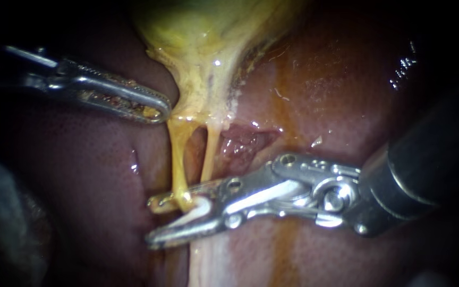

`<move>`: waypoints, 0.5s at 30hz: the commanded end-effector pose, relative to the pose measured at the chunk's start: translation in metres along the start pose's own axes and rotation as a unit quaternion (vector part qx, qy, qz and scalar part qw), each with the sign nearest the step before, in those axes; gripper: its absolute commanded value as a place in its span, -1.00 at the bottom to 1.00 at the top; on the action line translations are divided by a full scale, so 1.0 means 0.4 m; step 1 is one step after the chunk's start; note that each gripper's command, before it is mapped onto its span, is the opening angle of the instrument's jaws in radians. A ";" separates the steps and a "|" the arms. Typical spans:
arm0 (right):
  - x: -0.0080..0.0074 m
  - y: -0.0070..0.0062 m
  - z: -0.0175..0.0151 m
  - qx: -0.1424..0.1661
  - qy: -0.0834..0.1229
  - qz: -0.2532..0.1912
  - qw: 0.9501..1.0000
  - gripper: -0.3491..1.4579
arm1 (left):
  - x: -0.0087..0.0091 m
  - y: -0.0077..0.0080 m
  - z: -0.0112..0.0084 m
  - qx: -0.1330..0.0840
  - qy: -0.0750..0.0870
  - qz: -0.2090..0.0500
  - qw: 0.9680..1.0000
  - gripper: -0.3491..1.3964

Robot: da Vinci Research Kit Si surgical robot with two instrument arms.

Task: Clipping first clip left tube

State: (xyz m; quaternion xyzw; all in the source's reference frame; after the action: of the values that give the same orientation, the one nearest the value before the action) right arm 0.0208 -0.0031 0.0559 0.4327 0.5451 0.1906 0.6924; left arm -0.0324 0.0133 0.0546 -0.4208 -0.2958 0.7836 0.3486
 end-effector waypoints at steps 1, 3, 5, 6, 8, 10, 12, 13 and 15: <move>-0.0001 0.0000 -0.0003 0.000 -0.001 0.000 1.000 -0.56 | 0.0000 0.0000 0.0000 0.000 0.000 0.000 1.000 -1.00; 0.0000 0.0003 -0.0006 -0.002 0.000 0.000 1.000 -0.63 | 0.0000 0.0000 0.0000 0.000 0.000 0.000 1.000 -1.00; 0.0000 0.0003 -0.0008 -0.002 0.000 0.003 1.000 -0.69 | 0.0000 0.0000 0.0000 0.000 0.000 0.000 1.000 -1.00; 0.0000 0.0003 -0.0009 -0.002 -0.001 0.006 1.000 -0.72 | 0.0000 0.0000 0.0000 0.000 0.000 0.000 1.000 -1.00; 0.0000 0.0003 -0.0009 -0.002 -0.001 0.009 1.000 -0.79 | 0.0000 0.0000 0.0000 0.000 0.000 0.000 1.000 -1.00; -0.0001 0.0002 -0.0011 -0.002 -0.002 0.024 1.000 -0.91 | 0.0000 0.0000 0.0000 0.000 0.000 0.000 1.000 -1.00; -0.0003 0.0001 -0.0014 -0.003 -0.002 0.042 0.999 -1.00 | 0.0000 0.0000 0.0000 0.000 0.000 0.000 1.000 -1.00; -0.0003 0.0002 -0.0016 -0.003 -0.003 0.053 0.999 -1.00 | 0.0000 0.0000 0.0000 0.000 0.000 0.000 1.000 -1.00; -0.0006 0.0001 -0.0020 -0.002 -0.004 0.065 0.998 -1.00 | 0.0000 0.0000 0.0000 0.000 0.000 0.000 1.000 -1.00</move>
State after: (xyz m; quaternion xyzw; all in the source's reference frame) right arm 0.0200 -0.0030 0.0559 0.4656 0.5129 0.2353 0.6817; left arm -0.0324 0.0134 0.0546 -0.4208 -0.2958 0.7836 0.3484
